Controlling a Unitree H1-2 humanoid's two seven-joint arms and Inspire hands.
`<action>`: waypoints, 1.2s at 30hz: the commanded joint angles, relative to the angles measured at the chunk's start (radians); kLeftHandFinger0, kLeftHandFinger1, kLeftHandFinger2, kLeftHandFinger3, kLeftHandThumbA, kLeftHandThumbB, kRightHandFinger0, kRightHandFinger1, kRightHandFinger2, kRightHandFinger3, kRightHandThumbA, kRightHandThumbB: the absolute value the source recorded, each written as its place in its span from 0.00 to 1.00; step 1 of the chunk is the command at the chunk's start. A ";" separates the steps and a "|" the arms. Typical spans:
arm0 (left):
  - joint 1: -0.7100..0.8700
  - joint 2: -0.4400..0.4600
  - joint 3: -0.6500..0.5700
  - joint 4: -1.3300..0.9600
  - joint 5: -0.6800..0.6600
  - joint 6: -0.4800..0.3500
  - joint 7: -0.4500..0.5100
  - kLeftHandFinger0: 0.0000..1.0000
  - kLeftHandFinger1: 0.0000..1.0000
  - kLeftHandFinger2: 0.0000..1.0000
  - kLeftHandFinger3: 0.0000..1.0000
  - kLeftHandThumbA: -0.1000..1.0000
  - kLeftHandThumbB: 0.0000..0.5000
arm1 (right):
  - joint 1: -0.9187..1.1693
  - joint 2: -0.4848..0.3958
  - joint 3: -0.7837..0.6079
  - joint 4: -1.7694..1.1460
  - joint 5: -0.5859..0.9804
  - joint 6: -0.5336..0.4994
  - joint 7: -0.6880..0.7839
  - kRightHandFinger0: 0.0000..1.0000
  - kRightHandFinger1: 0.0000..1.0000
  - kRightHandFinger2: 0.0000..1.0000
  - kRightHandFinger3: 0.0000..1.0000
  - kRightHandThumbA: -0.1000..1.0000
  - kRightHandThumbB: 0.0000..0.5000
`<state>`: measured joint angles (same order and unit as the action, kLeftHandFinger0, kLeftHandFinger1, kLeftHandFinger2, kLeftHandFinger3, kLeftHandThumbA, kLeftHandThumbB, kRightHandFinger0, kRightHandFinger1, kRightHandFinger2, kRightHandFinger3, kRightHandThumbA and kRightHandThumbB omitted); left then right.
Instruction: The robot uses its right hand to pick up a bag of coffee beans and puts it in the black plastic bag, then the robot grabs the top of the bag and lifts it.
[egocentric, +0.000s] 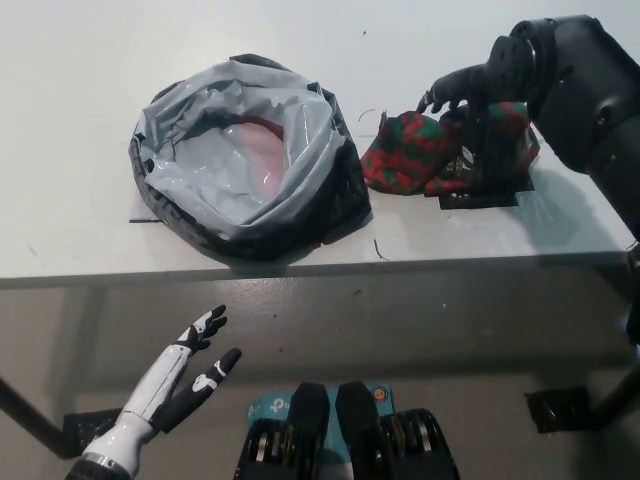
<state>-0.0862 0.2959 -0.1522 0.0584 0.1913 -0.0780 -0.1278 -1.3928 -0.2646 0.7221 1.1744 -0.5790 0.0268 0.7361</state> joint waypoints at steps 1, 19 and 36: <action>-0.010 0.017 0.004 -0.030 0.000 -0.030 -0.021 1.00 1.00 1.00 1.00 0.89 0.30 | -0.048 0.001 0.017 0.020 -0.057 -0.011 -0.053 1.00 1.00 1.00 1.00 1.00 1.00; -0.032 0.014 -0.001 -0.027 0.009 -0.029 -0.035 1.00 1.00 1.00 1.00 0.89 0.28 | 0.007 0.077 0.020 0.143 -0.079 -0.050 -0.159 1.00 1.00 1.00 1.00 0.89 1.00; -0.043 0.018 0.000 -0.004 0.013 -0.043 -0.037 1.00 1.00 1.00 1.00 0.89 0.31 | 0.053 0.026 -0.141 0.124 -0.032 -0.146 -0.455 0.63 0.76 0.76 0.73 0.37 0.50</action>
<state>-0.1117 0.2958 -0.1522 0.0616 0.1921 -0.0793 -0.1555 -1.3039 -0.2115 0.6060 1.3007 -0.6327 -0.0659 0.3476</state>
